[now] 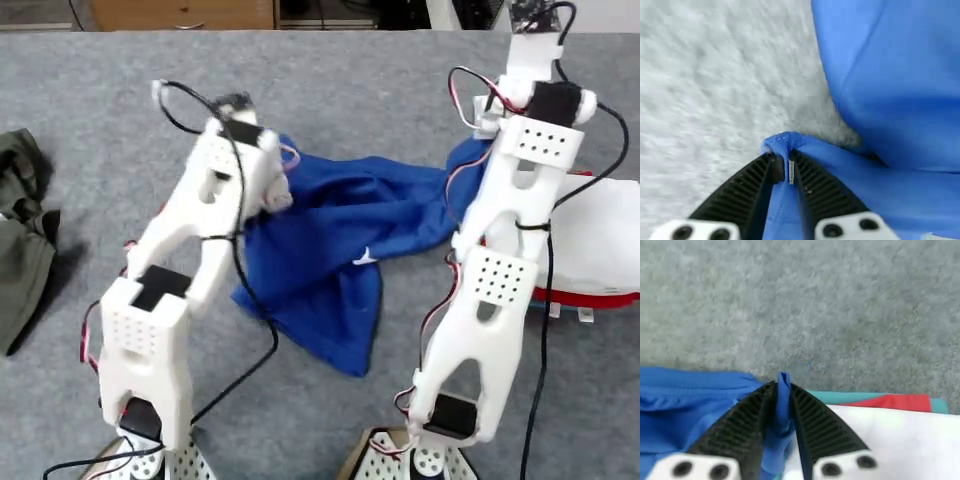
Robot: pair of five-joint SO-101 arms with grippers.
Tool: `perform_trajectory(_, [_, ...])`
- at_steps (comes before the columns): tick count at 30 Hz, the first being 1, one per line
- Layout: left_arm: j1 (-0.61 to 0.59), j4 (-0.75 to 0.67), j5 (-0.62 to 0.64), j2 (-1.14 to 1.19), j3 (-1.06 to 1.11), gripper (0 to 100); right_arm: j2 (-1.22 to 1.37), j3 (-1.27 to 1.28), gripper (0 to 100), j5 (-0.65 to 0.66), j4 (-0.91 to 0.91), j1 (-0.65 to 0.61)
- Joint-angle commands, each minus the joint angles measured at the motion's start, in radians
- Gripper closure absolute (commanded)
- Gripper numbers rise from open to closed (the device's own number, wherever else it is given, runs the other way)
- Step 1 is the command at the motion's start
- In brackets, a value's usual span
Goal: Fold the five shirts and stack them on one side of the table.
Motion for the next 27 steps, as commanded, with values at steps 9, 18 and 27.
perform_trajectory(9, [-0.166,0.310,-0.133,-0.239,-0.557,98,-0.483,-0.039,99.3,0.008,0.014,-0.128])
perform_trajectory(18, [-0.244,0.308,-0.242,-0.562,-0.671,98,-0.851,-0.039,99.4,0.011,-0.031,-0.125])
perform_trajectory(27, [-0.394,0.308,-0.381,-0.905,-0.661,98,-1.107,-0.035,99.4,0.011,-0.163,-0.130])
